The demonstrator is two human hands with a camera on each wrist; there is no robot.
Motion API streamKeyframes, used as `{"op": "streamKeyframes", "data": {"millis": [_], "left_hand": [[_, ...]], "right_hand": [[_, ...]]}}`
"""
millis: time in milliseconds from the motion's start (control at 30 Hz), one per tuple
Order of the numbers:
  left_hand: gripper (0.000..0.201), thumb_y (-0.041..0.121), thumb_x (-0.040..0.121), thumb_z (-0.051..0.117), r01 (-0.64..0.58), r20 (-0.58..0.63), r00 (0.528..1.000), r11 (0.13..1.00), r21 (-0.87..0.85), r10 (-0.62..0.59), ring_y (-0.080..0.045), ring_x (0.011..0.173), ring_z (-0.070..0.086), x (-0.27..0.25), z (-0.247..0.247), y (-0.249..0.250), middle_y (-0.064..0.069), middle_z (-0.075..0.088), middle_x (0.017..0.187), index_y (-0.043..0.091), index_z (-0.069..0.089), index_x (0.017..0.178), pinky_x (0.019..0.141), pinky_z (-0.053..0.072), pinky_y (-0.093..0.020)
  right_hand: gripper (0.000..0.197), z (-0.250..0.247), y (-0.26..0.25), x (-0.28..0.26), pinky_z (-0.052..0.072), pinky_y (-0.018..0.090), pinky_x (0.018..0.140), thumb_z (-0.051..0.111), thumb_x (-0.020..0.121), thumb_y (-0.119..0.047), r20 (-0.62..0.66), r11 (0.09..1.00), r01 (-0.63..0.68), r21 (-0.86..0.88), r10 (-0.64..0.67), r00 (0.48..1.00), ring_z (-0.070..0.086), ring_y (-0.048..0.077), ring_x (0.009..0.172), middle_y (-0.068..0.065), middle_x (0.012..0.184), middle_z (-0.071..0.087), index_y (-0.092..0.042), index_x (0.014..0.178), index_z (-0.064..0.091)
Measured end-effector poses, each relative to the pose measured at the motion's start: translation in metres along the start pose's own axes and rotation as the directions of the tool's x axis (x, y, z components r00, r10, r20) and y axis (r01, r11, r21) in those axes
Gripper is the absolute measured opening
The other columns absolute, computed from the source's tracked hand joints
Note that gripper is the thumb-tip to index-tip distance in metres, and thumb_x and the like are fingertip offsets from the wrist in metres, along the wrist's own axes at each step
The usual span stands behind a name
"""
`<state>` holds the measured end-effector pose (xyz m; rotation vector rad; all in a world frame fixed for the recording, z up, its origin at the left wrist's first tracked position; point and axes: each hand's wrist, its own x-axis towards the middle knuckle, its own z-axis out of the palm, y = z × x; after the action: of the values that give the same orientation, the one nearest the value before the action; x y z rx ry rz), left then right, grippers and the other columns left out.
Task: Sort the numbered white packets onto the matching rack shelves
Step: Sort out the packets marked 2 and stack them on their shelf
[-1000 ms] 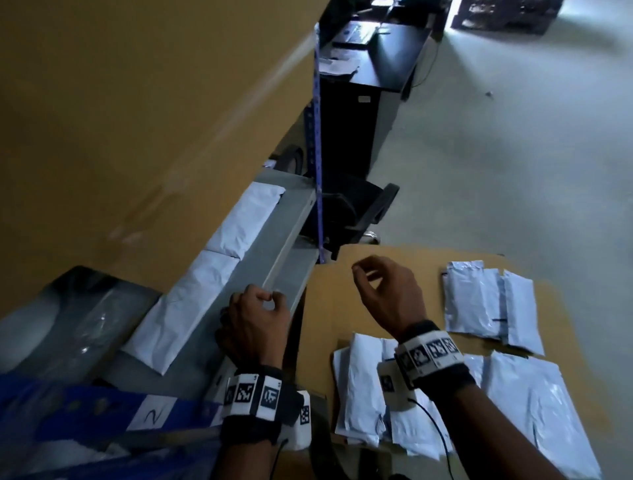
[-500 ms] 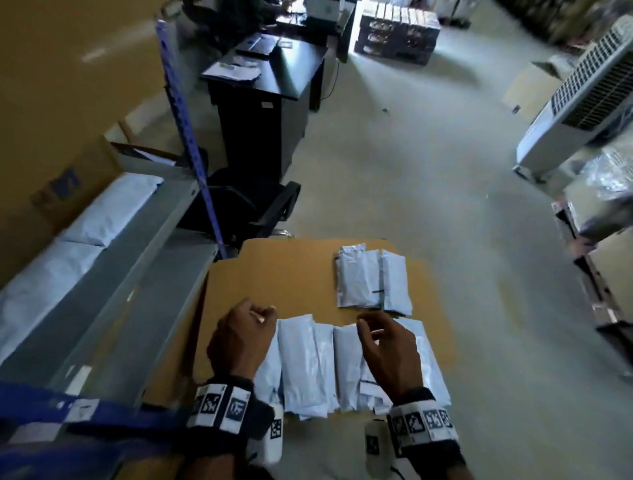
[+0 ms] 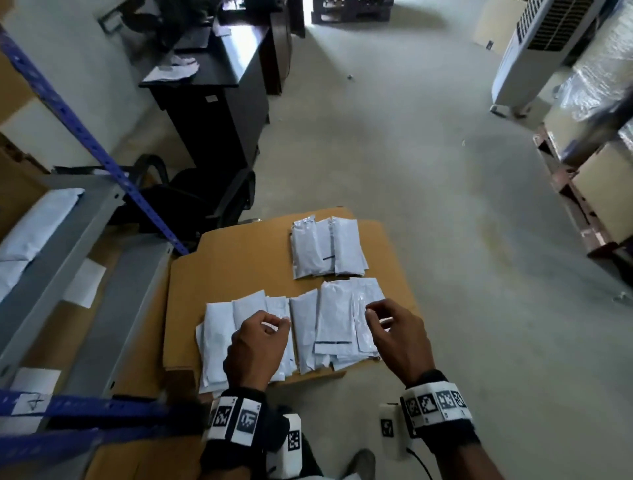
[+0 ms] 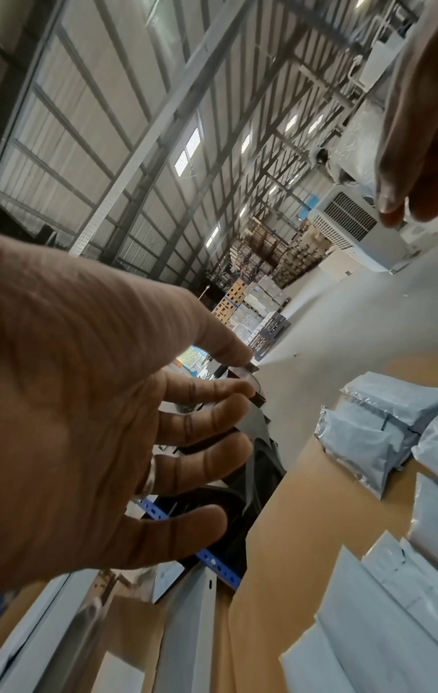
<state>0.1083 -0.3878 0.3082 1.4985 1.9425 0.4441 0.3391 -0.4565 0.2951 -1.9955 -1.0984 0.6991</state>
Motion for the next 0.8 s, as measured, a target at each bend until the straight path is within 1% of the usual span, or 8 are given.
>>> {"op": "streamKeyframes", "data": {"millis": [100,200,333,467,600,667,733,800], "left_hand": [[0.025,0.058,0.086,0.061,0.013,0.017,1.000,0.999,0.039,-0.014,-0.020,0.085,0.064,-0.002,0.011,0.018,0.016,0.066,0.083,0.034,0.064,0.081,0.078,0.054,-0.034],[0.024,0.057,0.085,0.062,0.033,0.038,0.999,0.998,0.054,-0.035,-0.021,0.089,0.064,0.009,0.019,0.036,0.016,0.067,0.084,0.034,0.065,0.083,0.081,0.054,-0.034],[0.025,0.057,0.084,0.063,-0.011,0.108,0.994,0.999,0.044,0.007,-0.024,0.090,0.063,0.045,0.037,0.074,0.010,0.068,0.088,0.033,0.066,0.085,0.079,0.050,-0.032],[0.025,0.059,0.082,0.063,-0.020,0.196,0.981,0.999,0.046,0.011,-0.028,0.095,0.063,0.089,0.064,0.108,0.002,0.069,0.098,0.034,0.063,0.082,0.086,0.053,-0.038],[0.028,0.062,0.081,0.061,-0.020,0.319,0.948,0.995,0.095,-0.011,-0.026,0.102,0.062,0.125,0.090,0.128,0.004,0.066,0.109,0.035,0.060,0.089,0.092,0.051,-0.039],[0.032,0.063,0.082,0.060,-0.036,0.389,0.920,0.982,0.185,-0.040,-0.025,0.105,0.060,0.138,0.095,0.131,0.004,0.065,0.111,0.035,0.060,0.097,0.095,0.050,-0.040],[0.036,0.065,0.082,0.060,-0.066,0.443,0.896,0.974,0.216,-0.037,-0.023,0.106,0.060,0.151,0.102,0.131,0.005,0.065,0.114,0.036,0.060,0.103,0.096,0.049,-0.040],[0.038,0.066,0.084,0.058,-0.101,0.496,0.867,0.962,0.253,-0.039,-0.020,0.109,0.060,0.169,0.109,0.130,0.008,0.065,0.117,0.037,0.059,0.109,0.096,0.049,-0.038]], "right_hand": [[0.007,-0.009,0.021,0.006,0.053,0.026,0.063,0.066,0.093,-0.037,0.018,0.998,-0.061,0.000,0.061,0.998,0.065,-0.007,0.072,-0.023,0.087,0.071,-0.039,0.086,0.068],[0.004,-0.018,0.032,0.020,0.055,0.029,0.067,0.065,0.093,-0.042,0.062,0.996,-0.086,-0.038,0.088,0.994,0.066,-0.006,0.073,-0.022,0.089,0.071,-0.041,0.090,0.068],[0.007,-0.036,0.040,0.059,0.056,0.030,0.069,0.063,0.093,-0.045,0.047,0.991,-0.089,-0.099,0.094,0.994,0.066,-0.005,0.077,-0.023,0.090,0.070,-0.039,0.095,0.067],[0.012,-0.050,0.055,0.093,0.058,0.033,0.073,0.064,0.093,-0.046,0.054,0.978,-0.131,-0.163,0.142,0.988,0.067,-0.003,0.078,-0.024,0.089,0.069,-0.037,0.101,0.068],[0.010,-0.044,0.073,0.114,0.057,0.033,0.074,0.065,0.093,-0.043,0.035,0.966,-0.204,-0.162,0.212,0.977,0.066,-0.003,0.076,-0.019,0.089,0.071,-0.037,0.100,0.069],[0.004,-0.037,0.079,0.116,0.056,0.033,0.075,0.065,0.092,-0.044,0.071,0.946,-0.257,-0.200,0.275,0.959,0.066,-0.002,0.076,-0.021,0.086,0.069,-0.041,0.094,0.066],[0.005,-0.030,0.084,0.123,0.056,0.034,0.077,0.066,0.092,-0.044,0.109,0.933,-0.287,-0.216,0.316,0.943,0.067,-0.002,0.076,-0.022,0.085,0.069,-0.042,0.088,0.064],[0.003,-0.018,0.092,0.140,0.057,0.034,0.079,0.065,0.093,-0.044,0.175,0.921,-0.309,-0.236,0.353,0.919,0.066,-0.004,0.077,-0.020,0.088,0.070,-0.041,0.092,0.064]]}}
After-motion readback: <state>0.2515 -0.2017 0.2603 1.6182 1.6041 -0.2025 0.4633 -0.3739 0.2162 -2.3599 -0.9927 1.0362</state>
